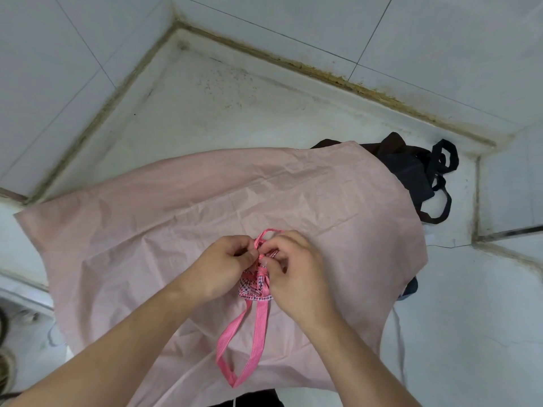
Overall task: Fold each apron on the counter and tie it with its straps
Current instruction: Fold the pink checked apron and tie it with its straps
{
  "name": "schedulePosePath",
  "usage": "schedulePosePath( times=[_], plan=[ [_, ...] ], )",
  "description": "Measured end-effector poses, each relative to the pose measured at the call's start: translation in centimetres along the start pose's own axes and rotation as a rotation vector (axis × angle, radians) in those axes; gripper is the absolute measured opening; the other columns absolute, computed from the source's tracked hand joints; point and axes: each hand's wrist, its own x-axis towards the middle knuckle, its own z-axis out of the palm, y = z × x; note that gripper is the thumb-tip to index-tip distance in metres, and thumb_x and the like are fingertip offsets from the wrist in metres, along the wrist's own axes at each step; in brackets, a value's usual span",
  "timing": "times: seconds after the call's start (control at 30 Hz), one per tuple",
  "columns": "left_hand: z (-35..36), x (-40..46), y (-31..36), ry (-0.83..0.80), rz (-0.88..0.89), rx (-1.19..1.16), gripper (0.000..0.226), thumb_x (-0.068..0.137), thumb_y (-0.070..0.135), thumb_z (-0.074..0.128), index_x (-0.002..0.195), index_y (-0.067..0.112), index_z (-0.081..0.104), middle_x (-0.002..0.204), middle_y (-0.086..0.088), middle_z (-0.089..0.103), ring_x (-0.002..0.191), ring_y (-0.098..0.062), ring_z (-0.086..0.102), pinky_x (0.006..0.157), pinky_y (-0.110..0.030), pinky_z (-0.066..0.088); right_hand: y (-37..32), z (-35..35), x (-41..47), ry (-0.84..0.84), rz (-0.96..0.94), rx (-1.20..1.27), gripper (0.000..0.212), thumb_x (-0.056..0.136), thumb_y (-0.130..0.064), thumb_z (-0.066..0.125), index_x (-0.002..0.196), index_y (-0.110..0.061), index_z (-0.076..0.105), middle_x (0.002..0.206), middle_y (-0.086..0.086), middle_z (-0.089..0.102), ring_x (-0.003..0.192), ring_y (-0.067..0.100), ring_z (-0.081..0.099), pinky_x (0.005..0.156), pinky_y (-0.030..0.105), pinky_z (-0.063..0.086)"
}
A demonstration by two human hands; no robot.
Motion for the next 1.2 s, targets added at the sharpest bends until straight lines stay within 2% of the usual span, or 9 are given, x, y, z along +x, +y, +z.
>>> schedulePosePath(
  times=[0.1,0.2,0.3,0.43,0.6,0.77,1.0,1.07,1.2],
  plan=[
    [-0.1,-0.1,0.3,-0.039,0.012,-0.022,0.028,0.098,0.027,0.058,0.086,0.004,0.068,0.074,-0.006,0.060,0.071,-0.018,0.053,0.072,-0.037,0.042,0.4,0.0,-0.1,-0.059,-0.063,-0.070,0.030,0.082,0.004,0.069,0.090,-0.025,0.068,0.104,-0.020,0.060,0.085,0.004,0.063,0.076,0.027,0.056],
    [-0.2,-0.2,0.5,-0.080,0.017,0.051,0.026,0.104,0.019,0.057,0.085,0.010,0.071,0.074,-0.004,0.064,0.072,-0.016,0.056,0.073,-0.037,0.044,0.6,0.0,-0.1,-0.059,-0.087,-0.120,0.030,0.080,0.007,0.069,0.083,-0.023,0.063,0.099,-0.018,0.059,0.079,0.004,0.059,0.070,0.029,0.054],
    [-0.3,-0.3,0.7,-0.087,0.035,0.103,0.025,0.102,0.024,0.058,0.085,0.014,0.074,0.081,-0.013,0.072,0.073,-0.017,0.061,0.075,-0.039,0.048,0.8,0.1,0.0,-0.081,-0.117,-0.159,0.029,0.079,0.008,0.067,0.077,-0.021,0.060,0.095,-0.016,0.056,0.082,0.008,0.060,0.069,0.036,0.053],
    [-0.8,-0.3,0.6,-0.037,0.014,0.042,0.028,0.104,0.012,0.062,0.080,0.014,0.077,0.080,-0.011,0.077,0.075,-0.022,0.069,0.079,-0.043,0.054,1.5,-0.1,0.2,-0.143,-0.109,-0.161,0.030,0.080,0.009,0.066,0.078,-0.020,0.055,0.096,-0.014,0.052,0.084,0.012,0.059,0.072,0.044,0.054],
    [-0.7,-0.3,0.9,-0.090,0.028,0.056,0.026,0.097,0.024,0.064,0.078,0.010,0.075,0.081,-0.017,0.073,0.072,-0.019,0.063,0.077,-0.038,0.049,1.4,-0.5,-0.3,-0.110,-0.093,0.009,0.025,0.088,0.005,0.068,0.091,-0.020,0.065,0.107,-0.016,0.057,0.089,0.010,0.065,0.076,0.026,0.055],
    [-0.5,-0.5,0.8,-0.107,0.005,0.001,0.027,0.103,0.008,0.062,0.079,0.003,0.076,0.079,-0.017,0.073,0.075,-0.019,0.064,0.080,-0.036,0.048,1.7,-0.4,0.0,-0.096,-0.164,-0.071,0.022,0.084,0.004,0.070,0.085,-0.018,0.069,0.100,-0.016,0.061,0.089,0.009,0.065,0.074,0.036,0.056],
    [-0.3,-0.8,1.3,-0.099,-0.051,-0.019,0.032,0.103,0.006,0.062,0.076,0.010,0.078,0.074,-0.006,0.074,0.073,-0.012,0.064,0.078,-0.028,0.048,1.4,-0.2,0.2,-0.173,-0.202,-0.299,0.025,0.087,-0.001,0.069,0.084,-0.021,0.055,0.098,-0.012,0.055,0.086,0.012,0.060,0.069,0.041,0.054],
    [-0.4,-0.9,1.3,-0.090,-0.061,-0.020,0.027,0.102,0.006,0.063,0.082,0.008,0.081,0.077,-0.008,0.077,0.075,-0.013,0.067,0.080,-0.028,0.051,1.5,-0.3,0.1,-0.205,-0.212,-0.332,0.025,0.089,-0.002,0.067,0.085,-0.022,0.053,0.098,-0.012,0.052,0.084,0.014,0.056,0.069,0.043,0.051],
    [-0.5,-1.1,1.3,-0.026,-0.080,-0.071,0.024,0.102,0.005,0.064,0.085,0.006,0.081,0.083,-0.015,0.078,0.073,-0.017,0.066,0.077,-0.029,0.052,1.4,-0.5,0.1,-0.245,-0.183,-0.291,0.036,0.080,0.010,0.061,0.084,-0.022,0.046,0.096,-0.013,0.046,0.080,0.015,0.051,0.067,0.045,0.048]
  ],
)
